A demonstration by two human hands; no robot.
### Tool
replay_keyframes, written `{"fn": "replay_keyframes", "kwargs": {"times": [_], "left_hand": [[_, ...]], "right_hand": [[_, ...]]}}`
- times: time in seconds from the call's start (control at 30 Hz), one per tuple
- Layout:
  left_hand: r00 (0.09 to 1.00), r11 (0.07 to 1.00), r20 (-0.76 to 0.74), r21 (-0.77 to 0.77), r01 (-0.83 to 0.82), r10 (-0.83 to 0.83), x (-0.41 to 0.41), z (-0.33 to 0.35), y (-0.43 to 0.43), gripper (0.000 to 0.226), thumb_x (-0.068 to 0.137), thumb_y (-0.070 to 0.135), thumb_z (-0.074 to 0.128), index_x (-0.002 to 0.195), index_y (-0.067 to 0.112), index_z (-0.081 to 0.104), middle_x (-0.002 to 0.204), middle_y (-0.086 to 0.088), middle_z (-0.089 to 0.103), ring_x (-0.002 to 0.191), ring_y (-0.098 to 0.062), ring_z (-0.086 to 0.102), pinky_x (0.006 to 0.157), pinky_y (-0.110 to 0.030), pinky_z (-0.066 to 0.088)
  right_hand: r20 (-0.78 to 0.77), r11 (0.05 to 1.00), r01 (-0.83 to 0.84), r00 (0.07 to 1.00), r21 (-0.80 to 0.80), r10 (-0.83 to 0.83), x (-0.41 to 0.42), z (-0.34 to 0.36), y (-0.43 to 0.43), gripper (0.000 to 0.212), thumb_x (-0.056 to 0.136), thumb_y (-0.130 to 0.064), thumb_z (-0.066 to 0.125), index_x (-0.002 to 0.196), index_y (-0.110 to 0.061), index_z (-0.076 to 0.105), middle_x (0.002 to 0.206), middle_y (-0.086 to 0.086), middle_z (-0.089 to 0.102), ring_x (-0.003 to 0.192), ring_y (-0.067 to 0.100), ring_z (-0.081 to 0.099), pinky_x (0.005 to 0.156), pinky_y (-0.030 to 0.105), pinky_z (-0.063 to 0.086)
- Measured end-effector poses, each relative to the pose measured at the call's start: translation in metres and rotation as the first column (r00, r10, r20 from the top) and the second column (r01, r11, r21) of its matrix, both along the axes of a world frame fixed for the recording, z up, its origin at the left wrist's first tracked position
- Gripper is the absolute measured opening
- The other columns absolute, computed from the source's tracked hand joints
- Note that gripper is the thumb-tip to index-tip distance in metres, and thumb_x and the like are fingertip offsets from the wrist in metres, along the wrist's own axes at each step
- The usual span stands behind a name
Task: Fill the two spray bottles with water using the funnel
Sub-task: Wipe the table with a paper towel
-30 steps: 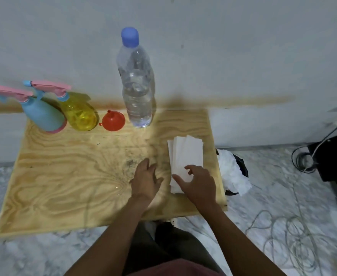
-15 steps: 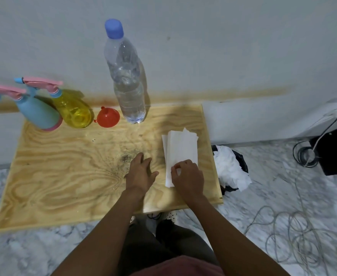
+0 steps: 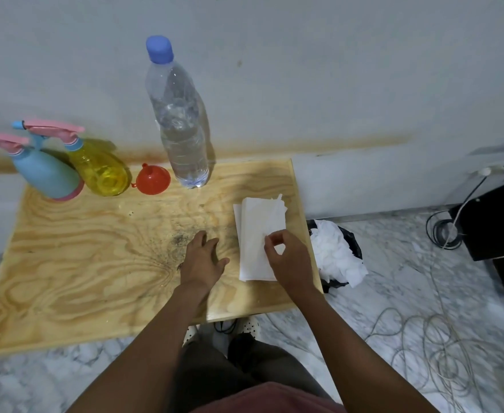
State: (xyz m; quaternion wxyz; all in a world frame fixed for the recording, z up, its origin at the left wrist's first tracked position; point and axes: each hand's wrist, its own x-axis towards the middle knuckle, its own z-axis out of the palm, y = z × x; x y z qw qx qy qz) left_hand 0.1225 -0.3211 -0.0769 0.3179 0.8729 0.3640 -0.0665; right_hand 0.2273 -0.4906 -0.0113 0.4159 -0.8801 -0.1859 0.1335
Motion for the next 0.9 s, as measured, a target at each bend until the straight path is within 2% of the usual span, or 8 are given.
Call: {"fn": "replay_keyframes", "kwargs": {"times": [0.07, 0.2, 0.3, 0.43, 0.67, 0.77, 0.83, 0.9], "left_hand": [[1.0, 1.0, 0.007, -0.004, -0.001, 0.001, 0.0, 0.001, 0.0, 0.061, 0.087, 0.039, 0.072, 0.141, 0.02, 0.051, 0.159, -0.002, 0.025, 0.143, -0.025, 0.027, 0.107, -0.051, 0.042], [1.0, 1.0, 0.027, -0.009, 0.003, -0.003, 0.001, 0.002, 0.0, 0.062, 0.086, 0.037, 0.073, 0.141, 0.017, 0.052, 0.158, -0.006, 0.027, 0.143, -0.027, 0.029, 0.111, -0.044, 0.039], [1.0, 1.0, 0.027, -0.011, 0.005, -0.004, 0.001, 0.002, 0.0, 0.063, 0.086, 0.037, 0.073, 0.141, 0.017, 0.052, 0.158, -0.007, 0.027, 0.143, -0.028, 0.029, 0.113, -0.044, 0.037], [1.0, 1.0, 0.007, 0.005, 0.015, -0.015, 0.002, 0.003, 0.001, 0.063, 0.087, 0.039, 0.072, 0.142, 0.017, 0.052, 0.158, -0.007, 0.026, 0.143, -0.028, 0.029, 0.114, -0.041, 0.035], [1.0, 1.0, 0.022, -0.002, 0.011, -0.011, 0.0, 0.001, 0.001, 0.062, 0.086, 0.039, 0.073, 0.141, 0.017, 0.052, 0.158, -0.007, 0.026, 0.143, -0.028, 0.029, 0.113, -0.043, 0.037], [1.0, 1.0, 0.02, -0.003, 0.012, -0.012, 0.0, 0.0, 0.001, 0.062, 0.086, 0.04, 0.073, 0.141, 0.017, 0.053, 0.158, -0.007, 0.026, 0.143, -0.028, 0.029, 0.112, -0.044, 0.038], [1.0, 1.0, 0.025, -0.01, 0.007, -0.007, -0.001, 0.0, 0.001, 0.062, 0.086, 0.039, 0.073, 0.14, 0.017, 0.053, 0.158, -0.006, 0.026, 0.142, -0.028, 0.03, 0.111, -0.045, 0.039], [1.0, 1.0, 0.026, -0.013, 0.008, -0.008, -0.001, 0.0, 0.0, 0.062, 0.086, 0.038, 0.073, 0.14, 0.017, 0.053, 0.157, -0.006, 0.027, 0.142, -0.028, 0.03, 0.111, -0.045, 0.039]], "right_hand": [[-0.038, 0.999, 0.001, 0.999, 0.05, 0.001, 0.006, 0.006, -0.003, 0.007, 0.094, -0.022, 0.063, 0.1, -0.025, 0.061, 0.086, -0.019, 0.063, 0.085, -0.004, 0.061, 0.077, 0.017, 0.048], [-0.085, 0.998, -0.013, 0.996, 0.065, 0.019, 0.016, 0.018, -0.008, 0.037, 0.097, -0.019, 0.059, 0.134, -0.019, 0.055, 0.088, -0.017, 0.061, 0.089, -0.005, 0.058, 0.085, 0.014, 0.045], [-0.019, 0.998, -0.023, 1.0, 0.059, 0.024, 0.023, 0.026, -0.012, 0.029, 0.098, -0.018, 0.058, 0.126, -0.016, 0.063, 0.096, -0.015, 0.064, 0.088, -0.01, 0.056, 0.087, 0.017, 0.048], [-0.043, 0.998, -0.039, 0.998, 0.039, 0.041, 0.028, 0.028, -0.013, 0.021, 0.096, -0.023, 0.061, 0.113, -0.016, 0.071, 0.106, -0.008, 0.071, 0.089, -0.007, 0.059, 0.08, 0.006, 0.043], [-0.097, 0.996, -0.093, 0.991, 0.007, 0.093, 0.021, 0.016, -0.009, 0.023, 0.098, -0.027, 0.059, 0.117, -0.024, 0.072, 0.109, -0.01, 0.069, 0.095, 0.0, 0.06, 0.082, 0.007, 0.042], [-0.077, 0.997, -0.082, 0.994, -0.014, 0.081, 0.02, 0.016, -0.008, 0.024, 0.098, -0.027, 0.058, 0.119, -0.023, 0.071, 0.107, -0.009, 0.069, 0.095, 0.005, 0.061, 0.086, 0.016, 0.047], [-0.035, 0.999, -0.046, 0.998, -0.013, 0.046, 0.022, 0.019, -0.008, 0.025, 0.099, -0.027, 0.058, 0.121, -0.024, 0.069, 0.1, -0.011, 0.066, 0.091, 0.004, 0.06, 0.084, 0.019, 0.048], [-0.011, 1.0, -0.03, 0.999, -0.004, 0.03, 0.024, 0.024, -0.009, 0.028, 0.098, -0.029, 0.059, 0.125, -0.025, 0.066, 0.095, -0.011, 0.064, 0.088, 0.005, 0.06, 0.078, 0.013, 0.045]]}}
